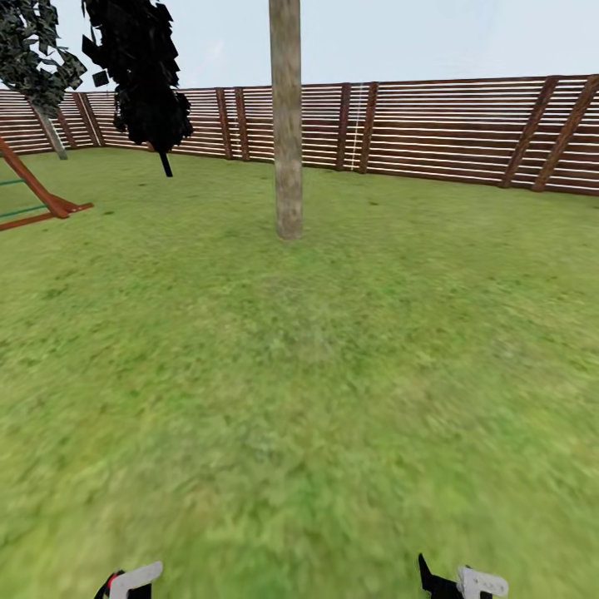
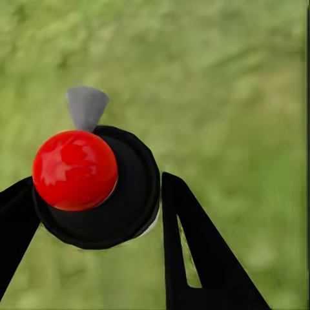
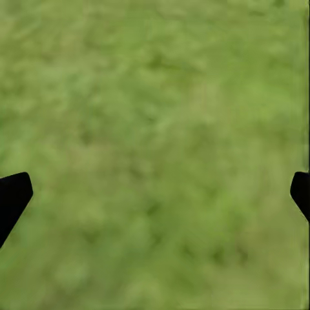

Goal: In the garden, pick up the pesticide atomizer on the floor and spray pesticide onto both trees until each tree trunk is fully covered.

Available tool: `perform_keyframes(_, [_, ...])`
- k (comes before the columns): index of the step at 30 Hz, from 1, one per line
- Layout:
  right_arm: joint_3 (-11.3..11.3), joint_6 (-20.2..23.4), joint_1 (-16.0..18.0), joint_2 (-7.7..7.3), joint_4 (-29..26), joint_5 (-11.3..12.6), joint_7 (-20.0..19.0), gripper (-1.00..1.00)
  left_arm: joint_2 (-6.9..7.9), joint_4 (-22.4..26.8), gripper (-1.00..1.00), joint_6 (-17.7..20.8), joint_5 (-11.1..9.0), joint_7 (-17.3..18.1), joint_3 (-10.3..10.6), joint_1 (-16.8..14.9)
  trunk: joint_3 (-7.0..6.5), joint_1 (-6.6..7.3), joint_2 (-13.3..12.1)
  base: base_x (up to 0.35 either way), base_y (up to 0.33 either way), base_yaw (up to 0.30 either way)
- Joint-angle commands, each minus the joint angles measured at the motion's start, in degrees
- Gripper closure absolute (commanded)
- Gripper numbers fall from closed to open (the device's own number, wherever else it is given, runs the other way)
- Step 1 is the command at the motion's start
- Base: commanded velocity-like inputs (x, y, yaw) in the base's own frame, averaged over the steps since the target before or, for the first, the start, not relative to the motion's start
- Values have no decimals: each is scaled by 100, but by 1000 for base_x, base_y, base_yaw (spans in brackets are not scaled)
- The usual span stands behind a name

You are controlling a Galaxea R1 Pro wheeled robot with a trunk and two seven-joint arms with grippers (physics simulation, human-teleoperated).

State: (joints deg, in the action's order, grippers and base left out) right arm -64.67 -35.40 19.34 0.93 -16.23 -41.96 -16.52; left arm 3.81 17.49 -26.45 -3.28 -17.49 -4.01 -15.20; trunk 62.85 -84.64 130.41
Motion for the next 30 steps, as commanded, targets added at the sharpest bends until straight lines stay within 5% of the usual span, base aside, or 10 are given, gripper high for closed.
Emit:
perform_keyframes(1, [10, -2, 0, -7, -129, -9, -2, -100, -6, 0, 100, -1, 1, 0, 2, 0, 0, 0, 0, 339, 0, 0])
perform_keyframes(30, [61, -2, 0, -14, -258, -67, -44, -100, -12, 0, 100, 0, -6, 53, 6, 0, 0, 0, 0, 339, 0, 0])
